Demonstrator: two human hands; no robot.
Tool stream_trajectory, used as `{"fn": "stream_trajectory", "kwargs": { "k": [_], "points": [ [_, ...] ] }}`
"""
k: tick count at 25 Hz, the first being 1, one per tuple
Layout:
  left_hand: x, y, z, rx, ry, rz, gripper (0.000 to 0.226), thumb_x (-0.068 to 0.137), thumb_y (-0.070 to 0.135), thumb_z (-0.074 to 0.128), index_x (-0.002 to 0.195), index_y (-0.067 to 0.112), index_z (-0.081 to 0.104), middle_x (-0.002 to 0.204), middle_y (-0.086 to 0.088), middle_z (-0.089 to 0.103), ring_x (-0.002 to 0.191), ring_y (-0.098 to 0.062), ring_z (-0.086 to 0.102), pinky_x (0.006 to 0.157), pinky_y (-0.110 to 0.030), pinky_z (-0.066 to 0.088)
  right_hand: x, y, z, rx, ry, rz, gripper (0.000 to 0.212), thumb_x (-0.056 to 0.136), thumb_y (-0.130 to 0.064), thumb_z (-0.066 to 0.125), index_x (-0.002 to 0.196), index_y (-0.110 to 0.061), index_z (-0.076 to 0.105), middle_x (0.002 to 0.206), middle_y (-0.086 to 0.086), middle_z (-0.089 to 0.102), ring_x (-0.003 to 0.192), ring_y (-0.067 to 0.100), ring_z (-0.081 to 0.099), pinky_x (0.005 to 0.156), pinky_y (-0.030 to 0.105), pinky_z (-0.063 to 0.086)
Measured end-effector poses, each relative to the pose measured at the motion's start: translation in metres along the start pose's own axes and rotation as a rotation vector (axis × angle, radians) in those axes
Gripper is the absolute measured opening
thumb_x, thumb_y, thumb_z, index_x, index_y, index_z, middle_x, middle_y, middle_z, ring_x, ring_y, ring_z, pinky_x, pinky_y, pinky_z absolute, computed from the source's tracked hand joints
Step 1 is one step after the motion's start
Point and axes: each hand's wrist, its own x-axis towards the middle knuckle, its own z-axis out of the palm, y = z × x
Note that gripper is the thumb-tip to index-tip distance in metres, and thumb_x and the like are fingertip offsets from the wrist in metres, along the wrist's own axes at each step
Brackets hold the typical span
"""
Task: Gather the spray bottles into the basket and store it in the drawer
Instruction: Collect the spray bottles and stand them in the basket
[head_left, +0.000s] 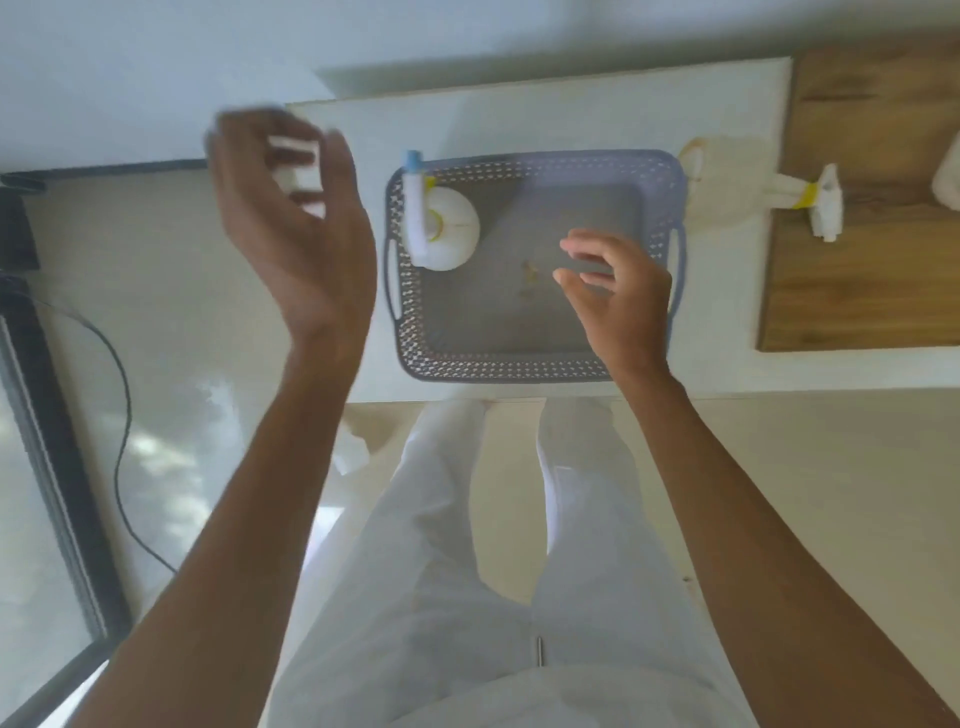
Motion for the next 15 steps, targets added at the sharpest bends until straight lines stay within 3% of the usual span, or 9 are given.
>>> {"fn": "stream_trajectory", "kwargs": {
  "k": [4,5,7,10,13,15],
  "points": [
    [-0.021,0.071,0.077,-0.131,-0.145,0.307,0.007,0.094,0.025,0.061,0.092,0.02,0.056,0.084,0.005,0.064,0.074,0.0,0.062,0.061,-0.015,0.046,-0.013,0.033,-0.054,0.034,0.205,0.148,0.019,0.089,-0.006,0.072,0.107,-0.009,0.076,0.105,0.003,0.076,0.087,-0.004,0.068,0.076,0.011,0.057],
    [-0.033,0.079,0.106,-0.103,-0.27,0.401,0.004,0.093,0.022,0.061,0.095,0.018,0.06,0.085,0.003,0.065,0.076,-0.004,0.063,0.065,-0.019,0.05,-0.014,0.041,-0.066,0.042,0.255,0.178,0.017,0.089,-0.005,0.07,0.105,-0.01,0.076,0.102,0.002,0.076,0.085,-0.005,0.068,0.074,0.011,0.058],
    [-0.06,0.085,0.166,0.134,-0.688,0.51,0.025,0.094,0.026,0.058,0.115,0.013,0.062,0.109,-0.003,0.066,0.099,-0.013,0.063,0.083,-0.03,0.054,-0.013,0.053,-0.087,0.073,0.317,0.229,0.018,0.089,-0.004,0.068,0.102,-0.011,0.076,0.099,-0.001,0.076,0.083,-0.002,0.068,0.072,0.014,0.059],
    [-0.087,0.078,0.247,0.58,-1.201,0.465,0.056,0.097,0.045,0.055,0.146,0.023,0.042,0.151,-0.003,0.043,0.14,-0.021,0.041,0.111,-0.043,0.041,-0.011,0.068,-0.119,0.114,0.344,0.283,0.019,0.089,-0.006,0.066,0.101,-0.016,0.076,0.096,-0.011,0.074,0.084,-0.008,0.067,0.07,0.006,0.053],
    [-0.085,0.063,0.297,0.795,-1.424,0.355,0.078,0.091,0.059,0.058,0.155,0.028,0.027,0.163,-0.005,0.029,0.15,-0.027,0.029,0.12,-0.05,0.029,-0.008,0.083,-0.148,0.104,0.343,0.302,0.019,0.09,-0.007,0.067,0.102,-0.018,0.076,0.094,-0.016,0.072,0.085,-0.009,0.066,0.069,0.004,0.051],
    [-0.078,0.059,0.31,0.941,-1.502,0.287,0.101,0.072,0.084,0.057,0.155,0.038,0.022,0.165,0.004,0.024,0.152,-0.026,0.026,0.12,-0.056,0.025,-0.007,0.094,-0.165,0.093,0.343,0.319,0.019,0.089,-0.007,0.067,0.103,-0.016,0.076,0.096,-0.011,0.073,0.086,-0.003,0.068,0.07,0.005,0.051]
  ]
}}
